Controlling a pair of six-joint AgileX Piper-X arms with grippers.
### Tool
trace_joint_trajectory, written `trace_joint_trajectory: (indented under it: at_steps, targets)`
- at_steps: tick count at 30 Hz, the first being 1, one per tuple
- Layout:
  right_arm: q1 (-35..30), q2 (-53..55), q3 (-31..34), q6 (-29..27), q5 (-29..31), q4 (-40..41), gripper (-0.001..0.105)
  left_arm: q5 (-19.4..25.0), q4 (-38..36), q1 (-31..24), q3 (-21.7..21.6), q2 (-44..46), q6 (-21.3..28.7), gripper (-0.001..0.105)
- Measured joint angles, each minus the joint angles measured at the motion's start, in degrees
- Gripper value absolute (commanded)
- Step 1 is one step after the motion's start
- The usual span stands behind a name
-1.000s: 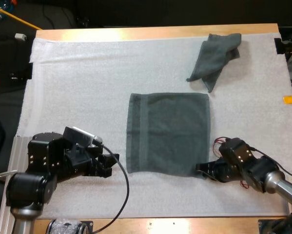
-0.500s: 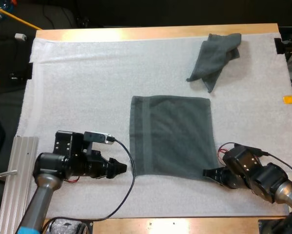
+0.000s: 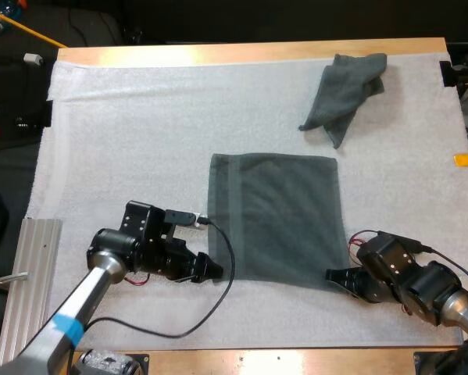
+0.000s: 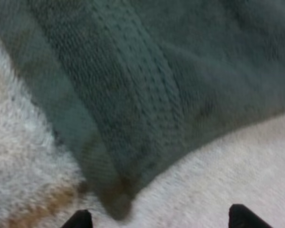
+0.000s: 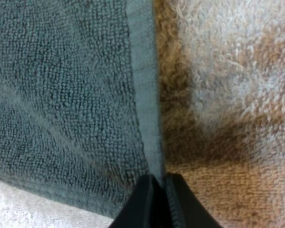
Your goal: Pick towel from pile, fold and stack
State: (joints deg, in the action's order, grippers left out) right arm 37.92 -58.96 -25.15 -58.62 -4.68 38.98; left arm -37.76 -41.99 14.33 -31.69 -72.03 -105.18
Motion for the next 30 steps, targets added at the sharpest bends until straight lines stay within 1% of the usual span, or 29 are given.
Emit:
trace_joint_trajectory:
  at_steps: [3, 5, 10, 17, 22, 27, 29, 30]
  targets:
    - [0.00, 0.00, 0.00, 0.33, 0.00, 0.07, 0.000, -0.23, 2.43, -0.02, 0.00, -3.50, -2.20, 0.056]
    - [0.00, 0.00, 0.00, 0.41, 0.00, 0.07, 0.000, -1.18, 3.43, -0.02, 0.00, -5.46, -3.38, 0.056]
    - [0.00, 0.00, 0.00, 0.41, 0.00, 0.07, 0.000, -6.05, 4.18, -0.02, 0.00, -10.36, -4.31, 0.055]
    - [0.00, 0.00, 0.00, 0.41, 0.00, 0.07, 0.000, -8.74, 4.76, -0.14, -0.38, -13.48, -4.78, 0.054]
    - [0.00, 0.00, 0.00, 0.41, 0.00, 0.13, 0.000, -9.58, 6.48, -0.14, -0.34, -13.94, -5.21, 0.047]
    - [0.00, 0.00, 0.00, 0.41, 0.00, 0.23, 0.000, -9.67, 8.12, -0.14, -0.34, -13.99, -5.64, 0.044]
    - [0.00, 0.00, 0.00, 0.41, 0.00, 0.23, 0.000, -9.67, 8.33, -0.14, -0.34, -14.04, -6.05, 0.038]
    - [0.00, 0.00, 0.00, 0.41, 0.00, 0.23, 0.000, -9.67, 8.58, -0.14, -0.34, -14.14, -6.16, 0.032]
